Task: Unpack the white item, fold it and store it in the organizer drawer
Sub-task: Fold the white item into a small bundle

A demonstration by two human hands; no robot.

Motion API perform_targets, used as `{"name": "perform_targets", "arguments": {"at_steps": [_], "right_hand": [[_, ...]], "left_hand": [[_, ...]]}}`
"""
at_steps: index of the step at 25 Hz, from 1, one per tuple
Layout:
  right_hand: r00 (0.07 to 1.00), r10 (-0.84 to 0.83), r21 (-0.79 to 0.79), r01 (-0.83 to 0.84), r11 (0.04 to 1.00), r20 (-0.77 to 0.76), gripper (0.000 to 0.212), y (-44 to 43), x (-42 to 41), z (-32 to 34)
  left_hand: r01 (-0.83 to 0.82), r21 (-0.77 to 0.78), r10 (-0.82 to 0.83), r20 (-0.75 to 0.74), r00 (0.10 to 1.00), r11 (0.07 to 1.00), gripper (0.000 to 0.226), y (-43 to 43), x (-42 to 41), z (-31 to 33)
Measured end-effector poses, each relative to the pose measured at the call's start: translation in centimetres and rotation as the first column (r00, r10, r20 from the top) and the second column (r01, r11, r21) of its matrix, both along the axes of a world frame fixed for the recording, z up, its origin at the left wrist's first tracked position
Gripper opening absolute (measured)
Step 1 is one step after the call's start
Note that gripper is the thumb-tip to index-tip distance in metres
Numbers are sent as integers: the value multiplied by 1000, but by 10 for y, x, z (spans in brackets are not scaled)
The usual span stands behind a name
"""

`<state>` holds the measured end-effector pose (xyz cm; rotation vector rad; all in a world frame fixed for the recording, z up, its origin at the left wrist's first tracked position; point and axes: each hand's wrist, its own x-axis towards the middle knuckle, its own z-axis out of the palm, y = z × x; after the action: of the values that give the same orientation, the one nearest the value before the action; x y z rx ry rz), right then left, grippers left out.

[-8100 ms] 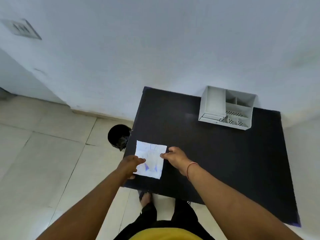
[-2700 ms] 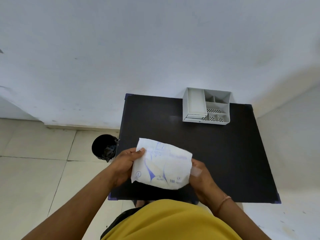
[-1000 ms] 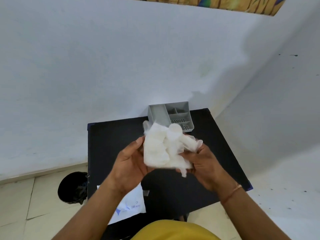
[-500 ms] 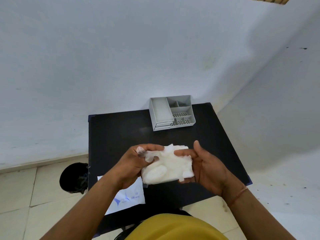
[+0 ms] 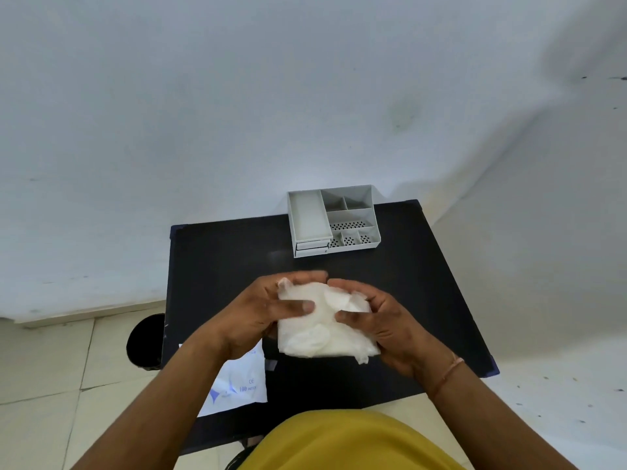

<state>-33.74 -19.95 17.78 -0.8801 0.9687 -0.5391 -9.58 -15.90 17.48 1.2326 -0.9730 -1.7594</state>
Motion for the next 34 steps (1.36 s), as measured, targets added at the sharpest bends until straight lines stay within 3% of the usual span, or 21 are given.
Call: {"name": "perform_targets", "arguments": {"at_steps": [2, 4, 7, 9, 13, 15, 19, 21, 23, 26, 28, 31, 34], "right_hand": [[1000, -28, -20, 28, 999, -9, 32, -7, -8, 3], [1000, -30, -29, 29, 999, -3, 33, -16, -15, 5], [1000, 4, -63, -3, 998, 24, 31, -28, -20, 6], [999, 29, -102, -27, 994, 20, 29, -34, -20, 7], [990, 121, -165, -132, 977, -78, 22, -43, -18, 4], [988, 144, -113, -149, 982, -50, 21, -47, -18, 5], [979, -29, 174, -7, 985, 201, 42, -54, -19, 16], [962, -104, 340, 12, 940, 251, 62, -59, -21, 12], [970, -48, 391, -50, 919, 238, 67, -58, -19, 9], [980, 48, 320, -109, 941, 192, 43, -49, -10, 15], [993, 24, 191, -46, 981, 115, 27, -47, -3, 15], [998, -62, -18, 62, 998, 7, 44, -45, 6, 16], [999, -45, -70, 44, 997, -12, 35, -41, 3, 16]], "left_hand": [[-49, 128, 78, -230, 970, 991, 77, 0, -5, 1], [-143, 274, 241, -367, 898, 951, 84, -5, -12, 4], [-256, 447, 399, -263, 879, 857, 86, -11, -23, -4], [-266, 477, 378, -154, 913, 838, 83, -13, -27, -6], [-212, 367, 245, -47, 968, 906, 49, -18, -28, -1], [-226, 268, 216, 64, 974, 937, 41, -26, -26, 4], [-296, 193, 277, 117, 954, 936, 32, -35, -20, 9], [-300, 165, 293, 70, 954, 939, 42, -39, -17, 8], [-285, 133, 282, 42, 959, 949, 46, -42, -16, 9], [-231, 68, 226, 77, 971, 971, 37, -44, -16, 8], [-191, 1, 188, 146, 971, 982, 44, -46, -15, 7], [-175, -101, 193, 214, 958, 979, 67, -46, -15, 7], [-213, -148, 239, 185, 953, 966, 51, -44, -16, 6]]}}
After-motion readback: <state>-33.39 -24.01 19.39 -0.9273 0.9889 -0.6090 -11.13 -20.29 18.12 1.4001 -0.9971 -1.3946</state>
